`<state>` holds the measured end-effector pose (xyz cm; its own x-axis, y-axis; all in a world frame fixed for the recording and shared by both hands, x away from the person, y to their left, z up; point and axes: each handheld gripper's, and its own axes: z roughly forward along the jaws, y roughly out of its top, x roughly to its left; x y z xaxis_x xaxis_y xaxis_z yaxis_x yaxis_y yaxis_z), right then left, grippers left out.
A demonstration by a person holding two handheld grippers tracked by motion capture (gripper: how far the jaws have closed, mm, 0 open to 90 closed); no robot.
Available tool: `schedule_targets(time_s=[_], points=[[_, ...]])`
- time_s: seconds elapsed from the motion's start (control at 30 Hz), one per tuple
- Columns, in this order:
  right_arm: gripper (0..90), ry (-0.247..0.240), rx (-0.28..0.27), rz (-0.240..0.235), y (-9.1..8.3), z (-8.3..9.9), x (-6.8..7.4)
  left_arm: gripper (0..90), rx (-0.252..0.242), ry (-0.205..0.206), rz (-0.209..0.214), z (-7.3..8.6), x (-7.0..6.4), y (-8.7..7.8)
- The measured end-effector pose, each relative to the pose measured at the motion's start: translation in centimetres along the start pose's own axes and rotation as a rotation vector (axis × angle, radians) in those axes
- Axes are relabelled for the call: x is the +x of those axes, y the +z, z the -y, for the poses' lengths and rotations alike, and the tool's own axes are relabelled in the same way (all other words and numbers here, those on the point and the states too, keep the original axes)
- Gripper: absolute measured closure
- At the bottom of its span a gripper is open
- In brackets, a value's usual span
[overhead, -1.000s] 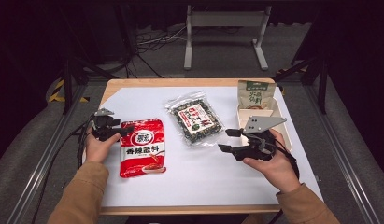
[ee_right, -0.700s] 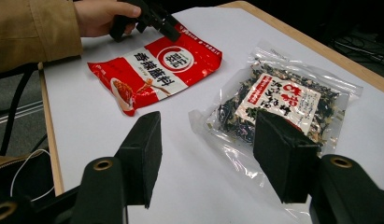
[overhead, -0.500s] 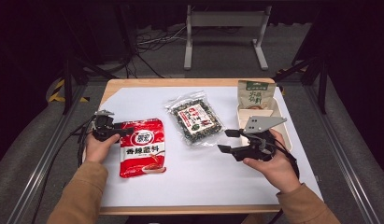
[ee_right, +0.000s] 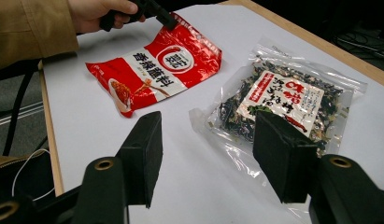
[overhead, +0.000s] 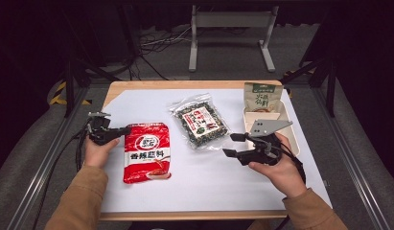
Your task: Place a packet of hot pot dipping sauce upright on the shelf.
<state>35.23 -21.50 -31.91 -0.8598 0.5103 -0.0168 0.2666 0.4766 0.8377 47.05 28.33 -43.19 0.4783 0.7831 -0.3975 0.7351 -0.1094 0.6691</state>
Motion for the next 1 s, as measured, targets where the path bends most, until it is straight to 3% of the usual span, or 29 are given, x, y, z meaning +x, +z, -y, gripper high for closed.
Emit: schedule_targets(time_s=[0.07,0.13,0.17,0.27,0.53,0.83,1.0], points=[[43.1,0.002,-0.001,0.0,0.0,0.0,0.0,89.6,0.011,0.015,-0.004,0.1,-0.1,-0.2],[43.4,0.001,-0.001,0.0,0.0,0.0,0.0,90.0,0.015,0.059,-0.029,0.1,-0.5,-0.4],[43.5,0.0,-0.001,0.001,0.0,0.0,0.1,90.0,0.015,0.059,-0.029,0.1,-0.5,-0.4],[43.4,0.001,-0.001,0.0,0.1,0.0,0.0,90.0,0.008,0.111,-0.055,0.1,-1.4,-0.6],[43.5,0.005,-0.001,0.003,0.1,0.3,0.0,90.0,-0.03,0.152,-0.059,0.2,-2.4,-1.5],[45.2,-0.009,0.0,0.004,0.2,0.3,0.3,90.0,-0.1,0.171,0.005,-0.3,-3.8,-3.8],[47.0,-0.029,0.011,0.002,0.4,0.2,0.4,90.0,-0.144,0.216,0.039,-0.7,-5.3,-5.4]])
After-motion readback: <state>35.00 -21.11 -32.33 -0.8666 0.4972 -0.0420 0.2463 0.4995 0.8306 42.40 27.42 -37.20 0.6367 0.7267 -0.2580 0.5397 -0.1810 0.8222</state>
